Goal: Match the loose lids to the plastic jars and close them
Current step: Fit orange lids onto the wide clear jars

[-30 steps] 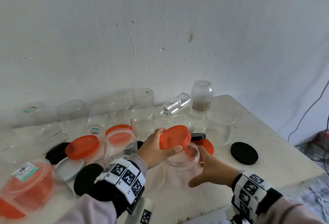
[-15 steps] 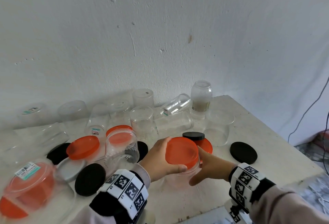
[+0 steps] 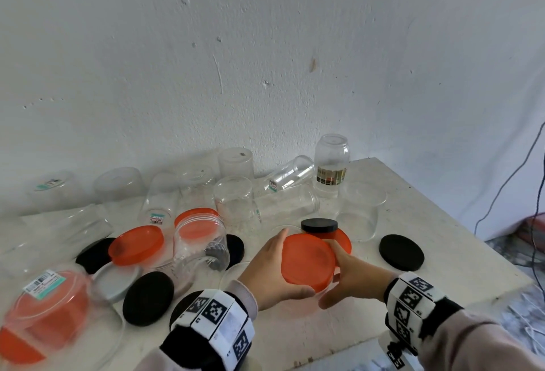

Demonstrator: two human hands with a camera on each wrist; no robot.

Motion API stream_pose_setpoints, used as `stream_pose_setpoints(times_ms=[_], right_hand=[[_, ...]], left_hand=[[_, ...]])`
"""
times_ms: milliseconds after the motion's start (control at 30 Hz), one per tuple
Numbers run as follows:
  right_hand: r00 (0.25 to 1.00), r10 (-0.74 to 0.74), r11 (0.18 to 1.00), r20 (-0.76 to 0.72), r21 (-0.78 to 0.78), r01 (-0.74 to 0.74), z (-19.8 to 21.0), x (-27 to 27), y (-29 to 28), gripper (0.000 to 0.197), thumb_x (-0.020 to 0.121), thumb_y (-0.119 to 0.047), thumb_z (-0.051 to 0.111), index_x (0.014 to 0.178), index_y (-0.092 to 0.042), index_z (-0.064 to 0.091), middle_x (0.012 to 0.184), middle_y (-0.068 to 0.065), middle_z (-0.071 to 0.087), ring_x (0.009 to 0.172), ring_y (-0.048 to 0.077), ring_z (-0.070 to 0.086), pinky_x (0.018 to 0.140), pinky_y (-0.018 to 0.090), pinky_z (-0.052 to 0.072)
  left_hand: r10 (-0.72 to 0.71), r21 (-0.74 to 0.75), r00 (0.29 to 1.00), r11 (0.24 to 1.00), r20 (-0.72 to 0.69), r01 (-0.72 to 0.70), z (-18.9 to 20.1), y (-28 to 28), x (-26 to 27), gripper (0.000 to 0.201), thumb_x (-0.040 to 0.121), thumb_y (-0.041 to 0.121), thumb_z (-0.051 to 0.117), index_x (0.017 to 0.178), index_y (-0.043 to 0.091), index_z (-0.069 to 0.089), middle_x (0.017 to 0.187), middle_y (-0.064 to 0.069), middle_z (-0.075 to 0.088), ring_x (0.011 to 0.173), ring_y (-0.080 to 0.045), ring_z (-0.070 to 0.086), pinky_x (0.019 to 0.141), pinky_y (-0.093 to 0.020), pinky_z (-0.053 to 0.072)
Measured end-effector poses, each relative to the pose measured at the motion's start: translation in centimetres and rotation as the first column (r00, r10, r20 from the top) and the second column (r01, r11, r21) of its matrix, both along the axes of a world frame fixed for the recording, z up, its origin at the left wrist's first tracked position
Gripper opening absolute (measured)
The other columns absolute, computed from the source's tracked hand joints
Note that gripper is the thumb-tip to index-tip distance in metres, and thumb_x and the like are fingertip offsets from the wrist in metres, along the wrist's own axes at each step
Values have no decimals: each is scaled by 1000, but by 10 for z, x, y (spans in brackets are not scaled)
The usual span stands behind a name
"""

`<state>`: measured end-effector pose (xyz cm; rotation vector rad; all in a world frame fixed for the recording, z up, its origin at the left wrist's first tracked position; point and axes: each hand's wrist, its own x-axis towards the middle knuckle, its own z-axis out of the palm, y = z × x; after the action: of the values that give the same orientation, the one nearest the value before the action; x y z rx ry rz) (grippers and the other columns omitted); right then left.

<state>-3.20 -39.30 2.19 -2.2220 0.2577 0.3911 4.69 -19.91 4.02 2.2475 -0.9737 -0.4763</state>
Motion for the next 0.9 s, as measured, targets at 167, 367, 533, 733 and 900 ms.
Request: stream_pose_setpoints(times_ms=[167,367,533,733,900], right_hand=[[997,77,997,9,-28,-77,35,1,-3,118,62,-28,89,146,-35,7,143,-10,28,127,12,36,109,32,36],[950,306,877,-61,-370,-306,70,22,24,113,65,-42,85,148,-38,9,150,-14,16,137,14,21,112,43,32],[866,388,658,-315,-564,-500,84,40,44,110,68,-40,82,148,-46,5,155,-13,8,143,25,12,107,59,32],[854,371,606,-364,-601,-520,90,46,50,106,66,-46,82,144,-52,12,148,-9,22,137,27,24,100,58,40],[918,237,652,-318,-648,-393,82,46,54,107,58,-79,67,145,-38,20,144,-2,31,130,29,40,99,56,42]], left_hand=[[48,-36,983,998,-175,-55,-15,8,3,132,62,40,86,150,21,-11,156,2,14,142,-14,19,112,-23,18],[58,-90,931,991,-360,-97,-25,9,3,124,51,34,87,147,19,10,144,-3,36,133,-18,37,113,-38,32],[64,-91,931,990,-360,-103,-33,10,3,103,66,26,85,144,23,19,139,1,43,128,-18,43,110,-38,37],[75,-81,947,991,-313,-106,-37,10,5,100,68,29,84,143,25,18,139,3,43,128,-17,43,107,-30,37],[76,-135,946,983,-314,-124,-42,10,5,97,65,28,85,141,23,24,136,3,47,125,-17,45,106,-29,37]])
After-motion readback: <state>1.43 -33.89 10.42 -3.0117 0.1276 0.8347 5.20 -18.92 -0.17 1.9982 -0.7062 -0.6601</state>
